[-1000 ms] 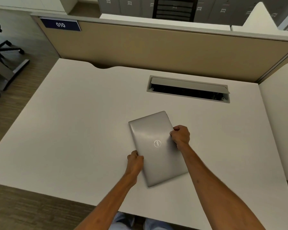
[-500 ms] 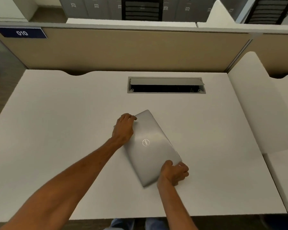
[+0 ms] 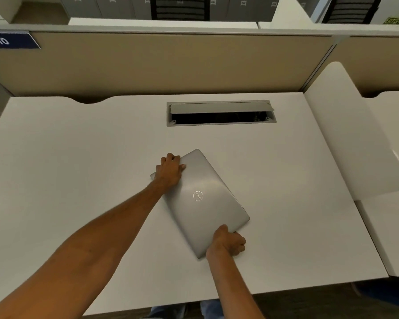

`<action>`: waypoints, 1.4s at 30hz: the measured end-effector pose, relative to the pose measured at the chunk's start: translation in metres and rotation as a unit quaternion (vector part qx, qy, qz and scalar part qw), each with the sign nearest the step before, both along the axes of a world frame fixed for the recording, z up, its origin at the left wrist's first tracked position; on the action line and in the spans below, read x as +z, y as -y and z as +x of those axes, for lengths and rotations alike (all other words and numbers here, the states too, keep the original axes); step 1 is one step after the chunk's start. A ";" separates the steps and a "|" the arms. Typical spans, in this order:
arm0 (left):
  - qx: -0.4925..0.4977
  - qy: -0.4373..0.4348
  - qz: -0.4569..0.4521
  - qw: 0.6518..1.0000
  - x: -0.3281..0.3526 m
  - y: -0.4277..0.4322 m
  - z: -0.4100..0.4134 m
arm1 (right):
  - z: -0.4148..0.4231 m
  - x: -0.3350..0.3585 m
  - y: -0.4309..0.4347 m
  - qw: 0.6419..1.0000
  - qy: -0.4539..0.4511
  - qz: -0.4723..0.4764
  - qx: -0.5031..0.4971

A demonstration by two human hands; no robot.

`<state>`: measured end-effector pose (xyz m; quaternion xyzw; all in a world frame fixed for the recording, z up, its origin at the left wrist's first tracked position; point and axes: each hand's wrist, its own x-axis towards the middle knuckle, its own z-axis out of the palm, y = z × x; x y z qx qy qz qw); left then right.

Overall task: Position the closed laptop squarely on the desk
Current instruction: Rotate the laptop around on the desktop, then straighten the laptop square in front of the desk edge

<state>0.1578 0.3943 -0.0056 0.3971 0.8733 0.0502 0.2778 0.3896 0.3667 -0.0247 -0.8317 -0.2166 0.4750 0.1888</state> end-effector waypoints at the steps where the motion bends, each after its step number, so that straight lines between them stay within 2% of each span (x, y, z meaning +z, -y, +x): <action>1: 0.006 0.003 0.000 1.000 -0.001 -0.002 0.000 | -0.001 -0.001 0.000 1.000 0.005 -0.001 -0.002; 10: 0.048 0.026 0.023 0.998 -0.005 -0.009 -0.002 | -0.008 -0.001 -0.005 0.999 0.028 -0.017 -0.009; 23: 0.133 0.088 0.031 0.987 -0.007 0.006 -0.012 | 0.007 0.006 -0.009 1.000 -0.005 -0.006 -0.006; 31: 0.249 0.124 0.087 0.957 -0.008 0.046 -0.009 | 0.024 0.005 -0.040 0.996 -0.057 0.051 0.048; 42: 0.365 0.172 0.145 0.903 -0.009 0.100 0.021 | 0.030 0.021 -0.087 0.984 -0.039 0.045 0.169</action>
